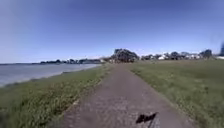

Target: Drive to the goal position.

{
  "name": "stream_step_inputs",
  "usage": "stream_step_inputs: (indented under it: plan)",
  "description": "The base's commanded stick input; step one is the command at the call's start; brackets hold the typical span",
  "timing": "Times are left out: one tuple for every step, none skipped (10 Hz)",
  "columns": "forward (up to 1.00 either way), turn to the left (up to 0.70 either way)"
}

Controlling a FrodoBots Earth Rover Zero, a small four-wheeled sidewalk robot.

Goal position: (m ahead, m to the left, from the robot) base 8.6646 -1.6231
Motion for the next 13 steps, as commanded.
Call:
stream_step_inputs:
  plan:
    - [0.85, 0.00]
    - [0.85, 0.00]
    - [0.85, 0.00]
    - [0.85, 0.00]
    - [0.85, 0.00]
    - [0.85, 0.00]
    - [0.80, 0.00]
    - [0.72, 0.00]
    - [0.70, 0.00]
    - [0.70, 0.00]
    - [0.70, 0.00]
    - [0.70, -0.13]
    - [0.70, 0.00]
